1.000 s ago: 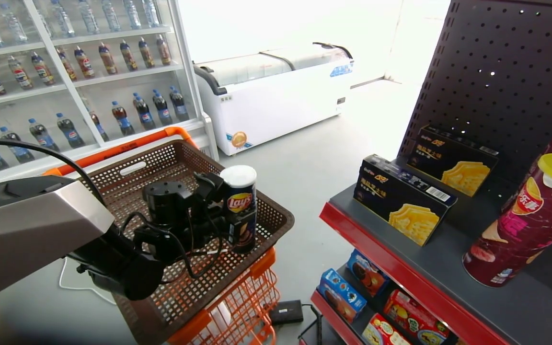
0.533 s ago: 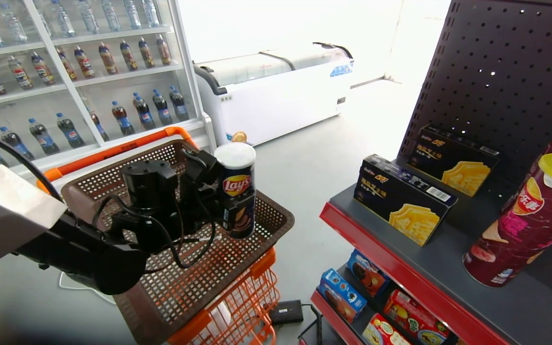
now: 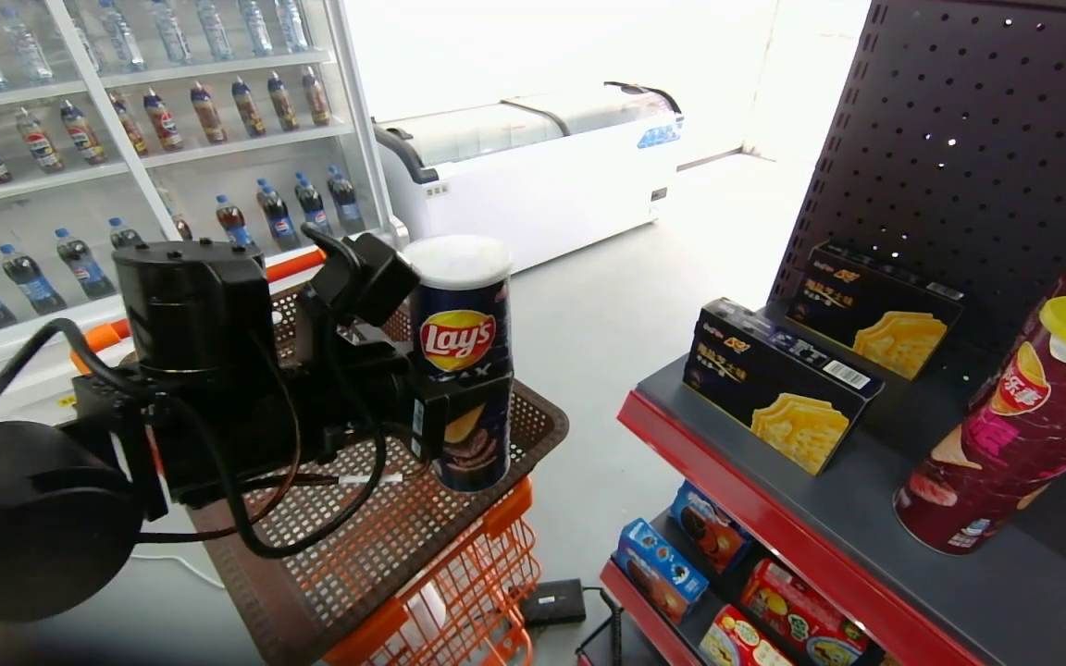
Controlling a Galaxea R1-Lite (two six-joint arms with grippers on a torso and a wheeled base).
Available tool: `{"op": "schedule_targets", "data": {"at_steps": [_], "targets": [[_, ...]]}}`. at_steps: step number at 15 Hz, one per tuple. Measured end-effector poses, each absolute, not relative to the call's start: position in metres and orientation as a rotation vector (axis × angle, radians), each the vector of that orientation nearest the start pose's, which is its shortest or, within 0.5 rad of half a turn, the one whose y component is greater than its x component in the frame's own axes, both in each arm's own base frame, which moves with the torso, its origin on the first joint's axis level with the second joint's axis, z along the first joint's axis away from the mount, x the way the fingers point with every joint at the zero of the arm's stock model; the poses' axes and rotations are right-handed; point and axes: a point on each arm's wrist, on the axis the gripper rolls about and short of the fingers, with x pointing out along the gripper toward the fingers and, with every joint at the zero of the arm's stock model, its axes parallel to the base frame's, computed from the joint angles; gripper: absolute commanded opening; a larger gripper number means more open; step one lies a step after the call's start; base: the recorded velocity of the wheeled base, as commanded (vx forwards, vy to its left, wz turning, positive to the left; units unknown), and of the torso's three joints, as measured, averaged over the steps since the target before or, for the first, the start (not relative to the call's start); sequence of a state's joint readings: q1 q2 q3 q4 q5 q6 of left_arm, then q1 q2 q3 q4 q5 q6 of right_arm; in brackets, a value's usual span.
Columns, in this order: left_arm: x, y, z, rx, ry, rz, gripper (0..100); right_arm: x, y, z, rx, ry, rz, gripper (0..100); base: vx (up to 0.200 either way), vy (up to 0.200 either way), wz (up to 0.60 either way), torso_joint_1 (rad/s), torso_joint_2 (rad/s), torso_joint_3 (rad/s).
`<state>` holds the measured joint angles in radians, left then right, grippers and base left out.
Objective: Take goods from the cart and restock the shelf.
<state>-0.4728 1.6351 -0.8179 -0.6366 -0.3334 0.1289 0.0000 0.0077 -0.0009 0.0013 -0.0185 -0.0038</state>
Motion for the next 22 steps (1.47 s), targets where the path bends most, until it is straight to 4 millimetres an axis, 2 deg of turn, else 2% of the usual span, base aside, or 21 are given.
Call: {"op": "schedule_targets", "data": {"at_steps": [3,6,11,12,17,22], "targets": [[0.228,-0.151,0.231,0.127,0.059,-0.837,0,-0.022,0.000,0.076,-0.005,0.009,-0.018,100,0.000,0.000,0.00,0.000,0.00,0.000],[0.201,-0.164,0.247,0.122,-0.004,-0.850,0,-0.022,0.000,0.076,-0.004,0.009,-0.018,100,0.000,0.000,0.00,0.000,0.00,0.000],[0.188,-0.163,0.260,0.114,-0.055,-0.872,0,-0.022,0.000,0.076,-0.004,0.009,-0.018,100,0.000,0.000,0.00,0.000,0.00,0.000],[0.186,-0.161,0.261,0.113,-0.061,-0.871,0,-0.022,0.000,0.076,-0.004,0.009,-0.018,100,0.000,0.000,0.00,0.000,0.00,0.000],[0.170,-0.148,0.240,0.123,-0.002,-0.878,0,-0.022,0.000,0.076,-0.004,0.009,-0.018,100,0.000,0.000,0.00,0.000,0.00,0.000],[0.160,-0.146,0.240,0.122,-0.004,-0.903,0,-0.022,0.000,0.076,-0.004,0.009,-0.018,100,0.000,0.000,0.00,0.000,0.00,0.000]]}}
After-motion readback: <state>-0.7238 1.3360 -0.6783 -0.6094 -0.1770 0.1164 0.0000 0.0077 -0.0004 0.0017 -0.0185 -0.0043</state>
